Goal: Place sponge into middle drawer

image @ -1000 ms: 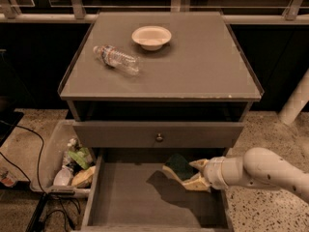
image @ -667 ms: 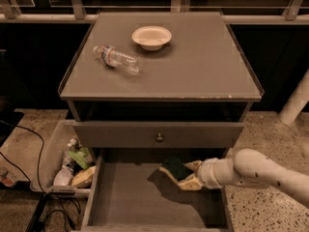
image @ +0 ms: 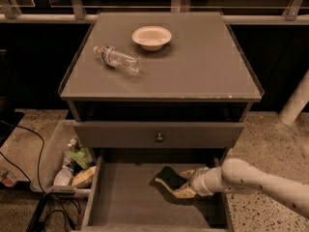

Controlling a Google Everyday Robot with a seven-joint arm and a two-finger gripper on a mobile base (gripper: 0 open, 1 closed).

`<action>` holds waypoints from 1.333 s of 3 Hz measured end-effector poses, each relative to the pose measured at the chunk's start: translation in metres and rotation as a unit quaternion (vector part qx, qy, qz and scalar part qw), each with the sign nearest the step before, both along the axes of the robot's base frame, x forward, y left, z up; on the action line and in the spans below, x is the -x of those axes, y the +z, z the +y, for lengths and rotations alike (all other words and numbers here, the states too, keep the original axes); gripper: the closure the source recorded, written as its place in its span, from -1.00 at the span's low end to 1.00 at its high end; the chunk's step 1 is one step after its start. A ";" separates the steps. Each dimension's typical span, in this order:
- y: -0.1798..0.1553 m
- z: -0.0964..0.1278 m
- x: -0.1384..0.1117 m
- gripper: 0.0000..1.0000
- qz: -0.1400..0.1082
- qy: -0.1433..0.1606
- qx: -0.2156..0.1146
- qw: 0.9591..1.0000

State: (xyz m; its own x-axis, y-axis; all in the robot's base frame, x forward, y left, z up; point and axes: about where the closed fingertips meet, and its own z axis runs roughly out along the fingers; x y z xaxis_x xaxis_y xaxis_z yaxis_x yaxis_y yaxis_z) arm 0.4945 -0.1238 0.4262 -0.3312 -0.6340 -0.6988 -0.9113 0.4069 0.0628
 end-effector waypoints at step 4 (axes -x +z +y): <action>-0.053 0.013 -0.004 0.18 -0.023 -0.011 0.013 1.000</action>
Offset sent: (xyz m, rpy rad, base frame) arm 0.0138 0.0138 -0.0761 -0.0375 -0.0801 -0.0677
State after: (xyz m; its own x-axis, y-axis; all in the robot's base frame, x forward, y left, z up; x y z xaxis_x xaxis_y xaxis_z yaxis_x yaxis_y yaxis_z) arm 0.4986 -0.1105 0.3733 -0.3132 -0.6447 -0.6973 -0.9034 0.4287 0.0094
